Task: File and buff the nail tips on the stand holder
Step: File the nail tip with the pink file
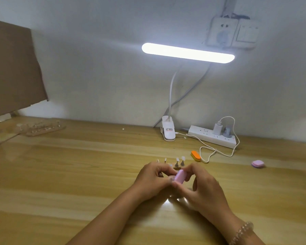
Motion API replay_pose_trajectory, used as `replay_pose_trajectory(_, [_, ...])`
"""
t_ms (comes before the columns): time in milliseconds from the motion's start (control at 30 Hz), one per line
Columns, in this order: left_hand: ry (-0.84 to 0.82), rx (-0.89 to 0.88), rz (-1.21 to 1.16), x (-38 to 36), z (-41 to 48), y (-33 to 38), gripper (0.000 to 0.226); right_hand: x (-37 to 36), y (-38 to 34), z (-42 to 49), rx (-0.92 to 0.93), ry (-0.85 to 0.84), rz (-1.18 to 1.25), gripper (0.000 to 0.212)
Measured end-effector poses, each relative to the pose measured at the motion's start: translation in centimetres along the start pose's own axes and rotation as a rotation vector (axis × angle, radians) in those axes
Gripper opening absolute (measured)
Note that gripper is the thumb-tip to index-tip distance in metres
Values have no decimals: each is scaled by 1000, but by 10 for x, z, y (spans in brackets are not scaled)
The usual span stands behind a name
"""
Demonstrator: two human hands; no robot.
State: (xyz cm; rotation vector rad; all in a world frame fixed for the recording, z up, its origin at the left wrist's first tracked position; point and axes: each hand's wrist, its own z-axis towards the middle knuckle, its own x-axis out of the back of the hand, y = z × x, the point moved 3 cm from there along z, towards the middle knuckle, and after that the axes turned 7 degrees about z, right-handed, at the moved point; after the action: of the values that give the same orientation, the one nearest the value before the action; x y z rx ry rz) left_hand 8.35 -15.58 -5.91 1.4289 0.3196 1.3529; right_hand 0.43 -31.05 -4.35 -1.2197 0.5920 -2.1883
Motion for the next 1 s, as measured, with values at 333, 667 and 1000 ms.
replay_pose_trajectory(333, [26,-36,44,0,2,-3,14,3,-1,0,1,-4,28,33])
replay_pose_trajectory(667, [-12,-29,59,-2,2,-6,15,4,-2,0,7,-21,11,32])
replay_pose_trajectory(1000, [-24,-25,73,-2,2,-5,18,0,-4,-3,49,-94,-20,31])
